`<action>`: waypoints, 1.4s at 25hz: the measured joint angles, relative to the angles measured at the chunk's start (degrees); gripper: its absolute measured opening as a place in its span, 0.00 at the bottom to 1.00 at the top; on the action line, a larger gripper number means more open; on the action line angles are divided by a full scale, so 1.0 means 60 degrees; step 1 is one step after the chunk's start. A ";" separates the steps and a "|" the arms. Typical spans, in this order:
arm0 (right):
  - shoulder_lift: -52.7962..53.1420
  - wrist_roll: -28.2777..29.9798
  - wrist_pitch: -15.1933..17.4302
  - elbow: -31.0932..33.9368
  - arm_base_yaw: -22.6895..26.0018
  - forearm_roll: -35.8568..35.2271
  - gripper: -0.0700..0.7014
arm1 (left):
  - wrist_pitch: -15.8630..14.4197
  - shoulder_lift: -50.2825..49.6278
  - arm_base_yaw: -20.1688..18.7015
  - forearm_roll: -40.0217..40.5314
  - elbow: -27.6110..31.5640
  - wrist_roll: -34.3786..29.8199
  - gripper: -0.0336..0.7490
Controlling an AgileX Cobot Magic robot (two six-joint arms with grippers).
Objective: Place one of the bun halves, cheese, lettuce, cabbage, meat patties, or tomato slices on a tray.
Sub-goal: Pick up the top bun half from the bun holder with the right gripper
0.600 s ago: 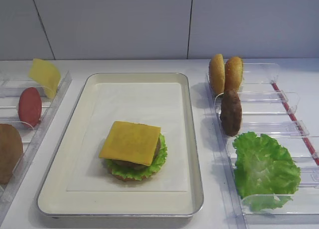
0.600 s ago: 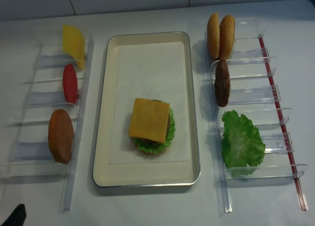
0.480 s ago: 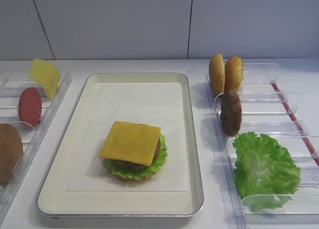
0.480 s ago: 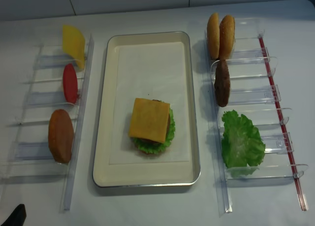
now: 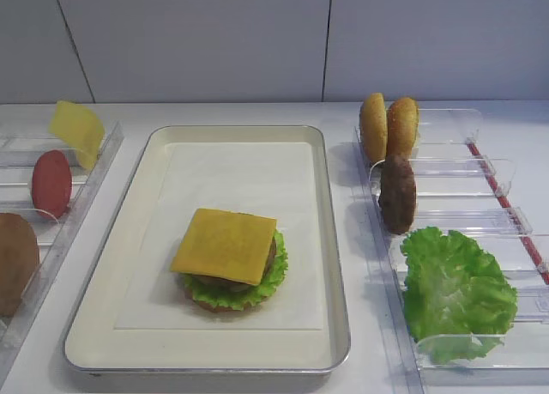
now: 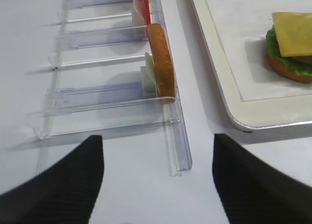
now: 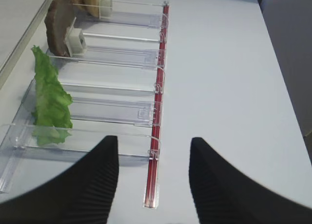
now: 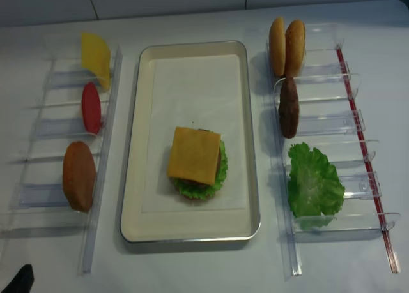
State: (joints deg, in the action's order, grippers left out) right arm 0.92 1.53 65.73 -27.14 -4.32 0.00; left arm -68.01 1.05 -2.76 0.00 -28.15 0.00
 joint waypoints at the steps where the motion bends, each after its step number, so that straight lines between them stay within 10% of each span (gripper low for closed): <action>1: -0.0087 0.0023 0.0000 0.0000 0.0000 0.0000 0.57 | 0.0000 0.0000 0.0000 0.0000 0.0000 0.0000 0.60; 19: -0.4210 0.0948 -0.0694 -0.2320 0.0000 -0.1021 0.69 | 0.0000 0.0000 0.0000 0.0000 0.0000 0.0000 0.60; 35: -0.8592 0.3622 -0.0503 -0.4776 0.0000 -0.4326 0.69 | 0.0000 0.0000 0.0000 0.0000 0.0000 0.0000 0.60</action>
State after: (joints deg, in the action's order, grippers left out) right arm -50.64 23.26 62.71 -55.79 -4.32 -25.96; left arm -68.01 1.05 -2.76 0.00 -28.15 0.00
